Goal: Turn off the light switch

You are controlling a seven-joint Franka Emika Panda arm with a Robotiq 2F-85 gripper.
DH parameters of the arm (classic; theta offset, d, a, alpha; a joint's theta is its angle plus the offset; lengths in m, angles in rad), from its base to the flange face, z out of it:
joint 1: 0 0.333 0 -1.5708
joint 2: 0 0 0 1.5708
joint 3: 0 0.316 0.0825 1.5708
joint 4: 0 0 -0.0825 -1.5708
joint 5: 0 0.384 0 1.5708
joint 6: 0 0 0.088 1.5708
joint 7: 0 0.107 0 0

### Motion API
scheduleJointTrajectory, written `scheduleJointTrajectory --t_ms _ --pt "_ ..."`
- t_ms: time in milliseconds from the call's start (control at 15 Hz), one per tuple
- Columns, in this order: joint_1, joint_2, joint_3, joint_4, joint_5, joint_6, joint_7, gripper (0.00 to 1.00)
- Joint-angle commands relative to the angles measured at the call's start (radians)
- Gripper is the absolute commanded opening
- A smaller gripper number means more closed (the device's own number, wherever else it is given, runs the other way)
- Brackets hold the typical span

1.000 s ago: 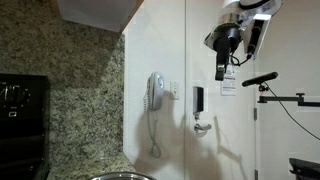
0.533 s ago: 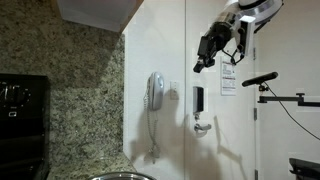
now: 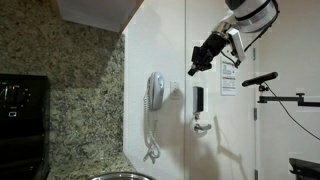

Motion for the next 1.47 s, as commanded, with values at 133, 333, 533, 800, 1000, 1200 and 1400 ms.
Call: scheduleJointTrajectory --t_ms 133,333,533,800,1000,1200,1400 --pt "-0.112 0.112 0.016 0.055 -0.16 0.068 0.192 0.0" --pt "-0.149 0.173 0.017 0.086 -0.239 0.102 0.282 0.0" --pt "-0.134 0.15 -0.002 0.063 -0.225 0.086 0.248 0.01" --pt "-0.143 0.183 0.008 0.083 -0.241 0.093 0.276 0.0" --pt "-0.187 0.276 0.035 0.103 -0.317 0.265 0.389 0.0" --pt "-0.245 0.372 0.051 0.109 -0.454 0.421 0.534 0.0" --pt "-0.212 0.333 0.032 0.076 -0.409 0.381 0.475 0.01"
